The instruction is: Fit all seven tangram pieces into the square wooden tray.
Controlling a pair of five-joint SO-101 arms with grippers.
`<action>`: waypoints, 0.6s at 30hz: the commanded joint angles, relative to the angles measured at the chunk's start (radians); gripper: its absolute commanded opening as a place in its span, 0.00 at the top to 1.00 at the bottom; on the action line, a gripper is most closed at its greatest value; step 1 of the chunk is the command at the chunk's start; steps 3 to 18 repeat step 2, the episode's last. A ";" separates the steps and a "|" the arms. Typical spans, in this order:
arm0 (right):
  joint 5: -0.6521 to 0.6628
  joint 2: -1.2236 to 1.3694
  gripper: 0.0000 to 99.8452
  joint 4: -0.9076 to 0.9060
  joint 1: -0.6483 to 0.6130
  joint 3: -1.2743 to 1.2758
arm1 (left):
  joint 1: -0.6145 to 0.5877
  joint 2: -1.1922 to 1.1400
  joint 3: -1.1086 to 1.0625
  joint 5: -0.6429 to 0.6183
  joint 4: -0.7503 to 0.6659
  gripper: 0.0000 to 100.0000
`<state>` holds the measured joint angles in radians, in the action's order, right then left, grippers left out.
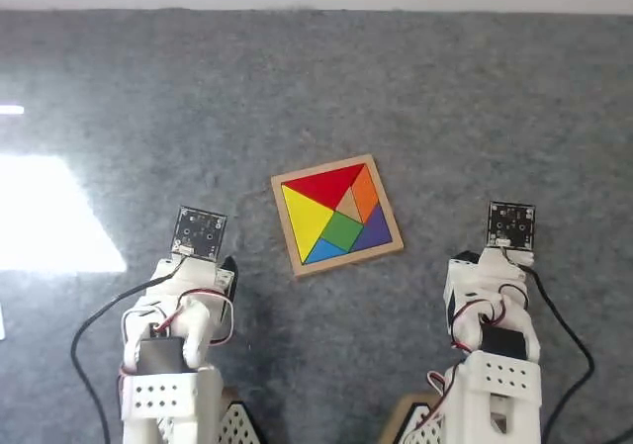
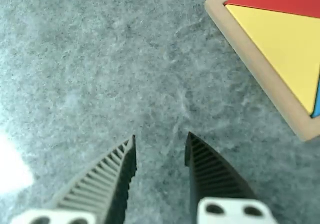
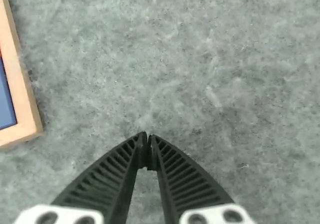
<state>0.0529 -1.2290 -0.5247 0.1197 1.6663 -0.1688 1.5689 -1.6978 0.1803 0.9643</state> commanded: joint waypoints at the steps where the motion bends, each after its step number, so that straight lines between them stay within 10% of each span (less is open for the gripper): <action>1: -0.011 -0.019 0.99 0.002 0.008 0.012 | -0.006 0.017 0.008 0.014 0.000 0.85; 18: -0.011 -0.019 0.99 0.002 0.008 0.012 | -0.006 0.017 0.008 0.014 0.000 0.85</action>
